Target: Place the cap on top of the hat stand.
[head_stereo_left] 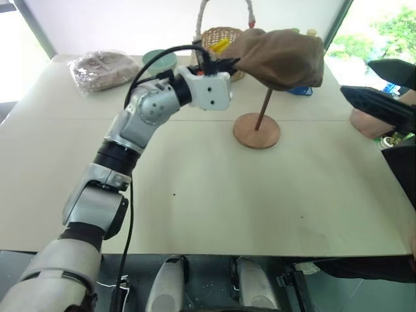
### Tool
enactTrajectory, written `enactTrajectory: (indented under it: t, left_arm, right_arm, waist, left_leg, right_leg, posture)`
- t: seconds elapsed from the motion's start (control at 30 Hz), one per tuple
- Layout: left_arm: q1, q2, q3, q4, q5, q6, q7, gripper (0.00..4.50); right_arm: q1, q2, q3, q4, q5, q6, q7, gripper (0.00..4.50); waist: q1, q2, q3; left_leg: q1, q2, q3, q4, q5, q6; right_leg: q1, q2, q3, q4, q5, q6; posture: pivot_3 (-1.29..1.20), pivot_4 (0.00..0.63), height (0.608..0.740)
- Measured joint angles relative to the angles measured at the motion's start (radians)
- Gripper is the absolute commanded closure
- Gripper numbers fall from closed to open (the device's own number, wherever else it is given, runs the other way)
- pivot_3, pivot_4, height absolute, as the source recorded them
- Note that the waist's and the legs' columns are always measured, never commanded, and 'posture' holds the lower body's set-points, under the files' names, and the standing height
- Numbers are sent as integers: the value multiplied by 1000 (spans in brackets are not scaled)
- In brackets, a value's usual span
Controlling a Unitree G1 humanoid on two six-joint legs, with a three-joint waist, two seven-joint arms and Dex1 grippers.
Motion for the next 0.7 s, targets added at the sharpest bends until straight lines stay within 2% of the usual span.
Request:
enactTrajectory:
  t: [0.07,0.27,0.57,0.7]
  left_arm:
    - [11,0,1,-7,-3,1,-3,3302]
    - [71,15,1,-82,-43,1,-80,255]
    - [73,100,23,-148,-171,-29,-232,255]
    - [67,153,87,-116,-324,67,-377,255]
  right_arm:
    - [9,0,12,-13,-2,-6,1,0]
    - [70,-9,68,-58,-62,-50,39,0]
    - [94,-36,175,-107,-200,-142,90,0]
    - [95,-38,255,-159,-279,-186,85,0]
  waist:
    - [0,0,0]
    - [-1,0,0]
    - [-1,0,0]
    - [-5,0,0]
  left_leg:
    - [0,0,0,0,0,0]
    - [0,0,0,0,0,0]
    - [0,0,0,0,0,0]
    - [1,0,0,0,0,0]
  right_leg:
    - [0,0,0,0,0,0]
    - [0,0,0,0,0,0]
    - [0,1,0,0,0,0]
    - [0,1,0,0,0,0]
  posture:
    - [0,150,740]
    - [0,150,740]
    - [0,150,740]
    - [0,150,740]
